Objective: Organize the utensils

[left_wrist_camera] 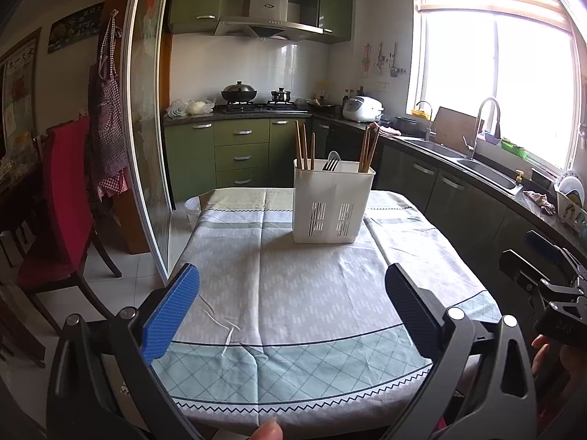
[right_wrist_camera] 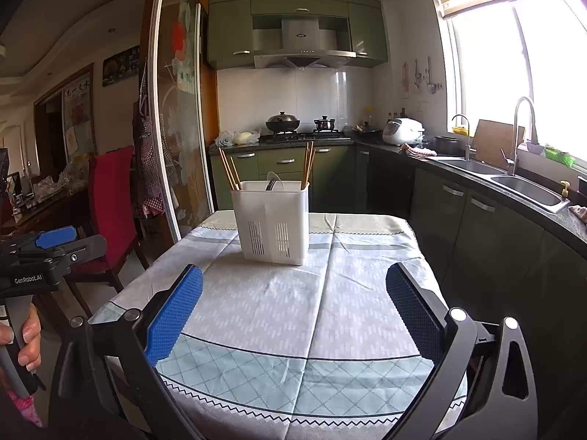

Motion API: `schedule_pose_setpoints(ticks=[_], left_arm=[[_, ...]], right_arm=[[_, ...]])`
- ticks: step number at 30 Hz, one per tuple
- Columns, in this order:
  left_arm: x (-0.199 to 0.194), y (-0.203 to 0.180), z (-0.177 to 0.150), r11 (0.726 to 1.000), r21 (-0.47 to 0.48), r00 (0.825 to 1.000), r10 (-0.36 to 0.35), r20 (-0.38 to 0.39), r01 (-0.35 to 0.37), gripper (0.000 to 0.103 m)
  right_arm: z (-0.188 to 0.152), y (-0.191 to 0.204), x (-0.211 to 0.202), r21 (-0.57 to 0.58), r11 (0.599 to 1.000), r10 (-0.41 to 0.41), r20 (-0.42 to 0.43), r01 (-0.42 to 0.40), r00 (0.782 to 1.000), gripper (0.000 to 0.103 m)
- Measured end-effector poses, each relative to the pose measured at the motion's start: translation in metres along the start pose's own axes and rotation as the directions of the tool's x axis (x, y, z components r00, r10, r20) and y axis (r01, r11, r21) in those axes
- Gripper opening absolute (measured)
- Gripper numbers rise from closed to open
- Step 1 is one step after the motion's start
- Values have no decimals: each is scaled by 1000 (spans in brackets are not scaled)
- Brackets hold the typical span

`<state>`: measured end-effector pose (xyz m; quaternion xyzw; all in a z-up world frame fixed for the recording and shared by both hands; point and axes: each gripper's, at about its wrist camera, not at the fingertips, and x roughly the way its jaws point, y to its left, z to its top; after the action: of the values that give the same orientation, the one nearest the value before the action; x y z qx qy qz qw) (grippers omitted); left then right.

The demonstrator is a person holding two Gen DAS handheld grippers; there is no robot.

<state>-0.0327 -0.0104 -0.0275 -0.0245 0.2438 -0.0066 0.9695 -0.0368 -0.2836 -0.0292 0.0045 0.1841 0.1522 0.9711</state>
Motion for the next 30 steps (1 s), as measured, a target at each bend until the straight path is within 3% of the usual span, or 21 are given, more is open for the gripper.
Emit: schedule_pose_setpoints(ticks=[30], left_arm=[[-1, 7, -1, 1000, -15, 1000, 26, -5, -26, 97]], right_arm=[[-1, 6, 2, -7, 1000, 12, -3, -12, 1000, 99]])
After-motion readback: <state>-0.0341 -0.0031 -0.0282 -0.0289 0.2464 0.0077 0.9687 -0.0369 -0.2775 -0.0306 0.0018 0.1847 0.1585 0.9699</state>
